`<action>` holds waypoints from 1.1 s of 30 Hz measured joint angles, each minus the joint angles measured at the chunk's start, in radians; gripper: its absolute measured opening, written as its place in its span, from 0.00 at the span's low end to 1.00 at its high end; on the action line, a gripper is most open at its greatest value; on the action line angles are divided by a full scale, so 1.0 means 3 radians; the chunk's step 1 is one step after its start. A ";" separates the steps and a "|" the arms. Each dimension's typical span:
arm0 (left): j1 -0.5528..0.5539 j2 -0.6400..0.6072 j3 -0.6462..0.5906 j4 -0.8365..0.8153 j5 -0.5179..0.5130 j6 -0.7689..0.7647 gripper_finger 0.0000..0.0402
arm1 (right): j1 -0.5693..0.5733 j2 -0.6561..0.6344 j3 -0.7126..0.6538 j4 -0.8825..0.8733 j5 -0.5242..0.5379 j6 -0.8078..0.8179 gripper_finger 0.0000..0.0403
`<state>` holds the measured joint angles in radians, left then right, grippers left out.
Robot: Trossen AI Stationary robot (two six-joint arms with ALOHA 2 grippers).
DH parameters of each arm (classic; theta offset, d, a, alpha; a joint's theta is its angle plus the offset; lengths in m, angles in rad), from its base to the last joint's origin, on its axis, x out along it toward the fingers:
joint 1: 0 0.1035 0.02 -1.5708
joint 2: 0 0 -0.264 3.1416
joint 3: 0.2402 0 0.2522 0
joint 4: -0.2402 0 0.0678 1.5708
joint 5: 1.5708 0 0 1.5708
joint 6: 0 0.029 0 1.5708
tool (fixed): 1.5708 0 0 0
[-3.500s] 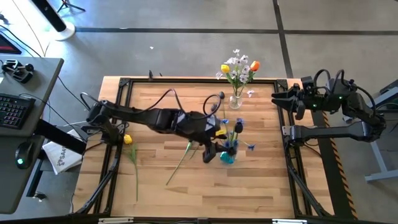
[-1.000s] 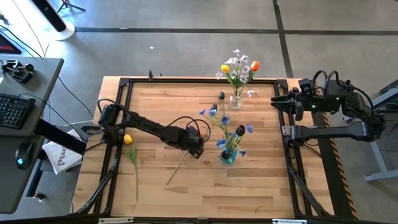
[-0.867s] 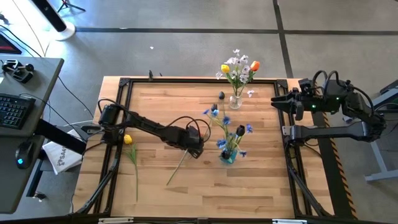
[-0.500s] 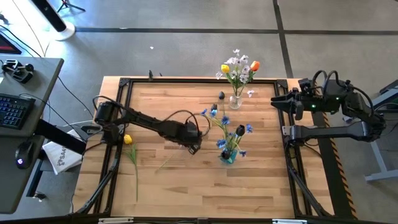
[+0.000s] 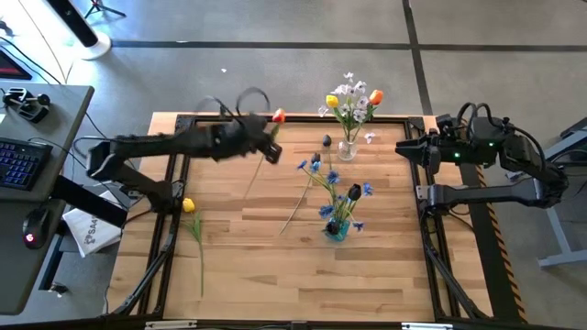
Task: Sort flowers into vase by color
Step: Put the orange flower into the transparent vase
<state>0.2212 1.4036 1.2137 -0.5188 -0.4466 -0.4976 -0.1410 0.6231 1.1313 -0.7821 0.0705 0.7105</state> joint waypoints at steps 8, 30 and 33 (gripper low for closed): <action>0.0698 -0.0221 0.0003 0.1400 0.1450 0.0691 0.00 | -0.0001 0.0163 0.0000 0.0246 0.0350 -0.0091 0.49; 0.0572 0.1230 0.0014 0.5307 0.2363 0.1168 0.00 | 0.0000 0.0048 0.0000 0.0381 0.0405 -0.0620 0.49; 0.0524 0.1429 0.0014 0.5732 0.2398 0.1038 0.00 | 0.0000 -0.0045 0.0000 0.0381 0.0468 -0.0663 0.49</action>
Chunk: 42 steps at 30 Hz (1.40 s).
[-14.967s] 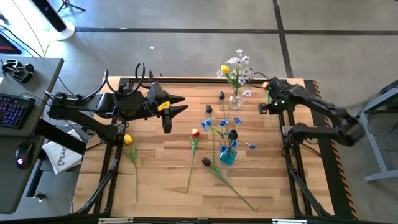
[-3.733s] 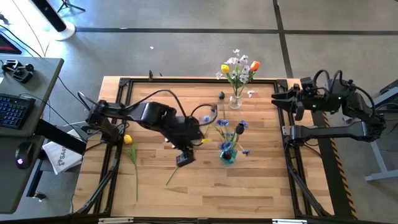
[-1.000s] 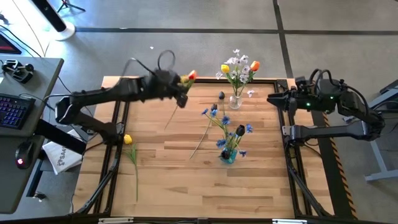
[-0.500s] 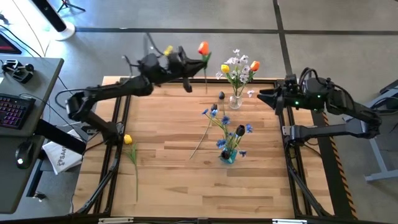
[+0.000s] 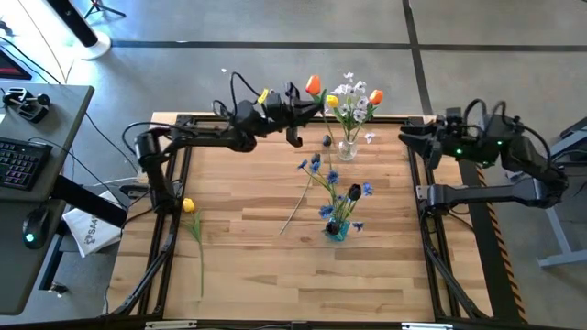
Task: Sort flowers into vase by color
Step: Put the orange flower into the transparent vase
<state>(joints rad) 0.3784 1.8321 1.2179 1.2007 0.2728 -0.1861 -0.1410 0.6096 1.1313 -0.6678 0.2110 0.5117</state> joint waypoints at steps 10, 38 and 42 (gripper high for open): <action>-0.0200 0.0457 0.0001 0.0542 -0.0364 0.0290 0.01 | -0.0001 -0.0095 0.0000 0.0003 0.0525 0.0114 0.49; -0.0171 0.1277 0.0923 0.0347 -0.0431 0.0949 0.01 | -0.0001 -0.0087 0.0000 0.0025 0.0865 0.0365 0.49; -0.0173 0.1201 0.0923 0.0161 -0.0439 0.1205 0.01 | -0.0001 -0.0088 0.0000 0.0025 0.0866 0.0337 0.49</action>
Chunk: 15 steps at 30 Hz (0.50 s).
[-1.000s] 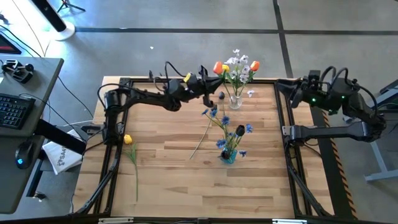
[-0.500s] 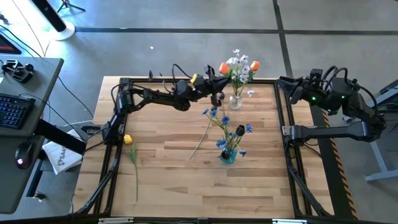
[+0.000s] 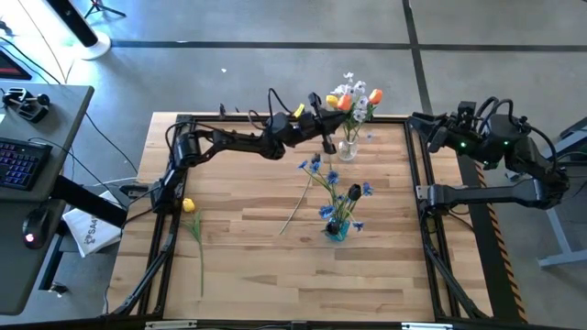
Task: Sort flowers into vase by color
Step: Put the orange flower into the transparent vase
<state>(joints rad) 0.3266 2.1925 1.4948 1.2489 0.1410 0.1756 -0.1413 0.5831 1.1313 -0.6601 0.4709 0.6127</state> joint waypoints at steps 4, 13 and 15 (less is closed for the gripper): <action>-0.0025 -0.0018 -0.0002 -0.0042 -0.0045 0.0054 0.01 | 0.0000 0.0000 0.0000 0.0000 0.0001 -0.0025 0.49; -0.0068 -0.0157 -0.0001 -0.0137 0.0013 0.0131 0.01 | 0.0000 0.0001 0.0000 -0.0001 0.0011 -0.0035 0.49; -0.0068 -0.0184 0.0000 -0.0180 0.0019 0.0191 0.01 | 0.0000 0.0000 0.0000 -0.0001 0.0019 -0.0035 0.49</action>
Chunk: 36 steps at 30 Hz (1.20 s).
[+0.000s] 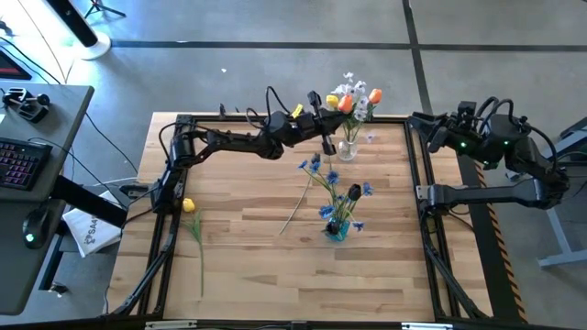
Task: Sort flowers into vase by color
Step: Put the orange flower into the transparent vase
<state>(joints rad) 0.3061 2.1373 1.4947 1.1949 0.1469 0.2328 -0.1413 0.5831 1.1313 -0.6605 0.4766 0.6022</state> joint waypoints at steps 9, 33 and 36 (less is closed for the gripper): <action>0.0010 0.0007 0.0000 -0.0730 0.0169 0.0017 0.01 | 0.0000 0.0000 0.0000 -0.0001 0.0003 0.0001 0.49; 0.0203 -0.0081 -0.0003 -0.1985 0.0078 -0.0652 0.34 | 0.0000 0.0001 0.0000 -0.0002 0.0041 -0.0050 0.49; 0.0207 -0.0202 -0.0003 -0.2298 0.0187 -0.0620 0.39 | 0.0000 0.0000 0.0000 -0.0003 0.0040 -0.0087 0.49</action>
<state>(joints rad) 0.3682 2.0768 1.4937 0.5054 0.2029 0.0468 -0.1413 0.5831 1.1313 -0.6613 0.4885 0.5760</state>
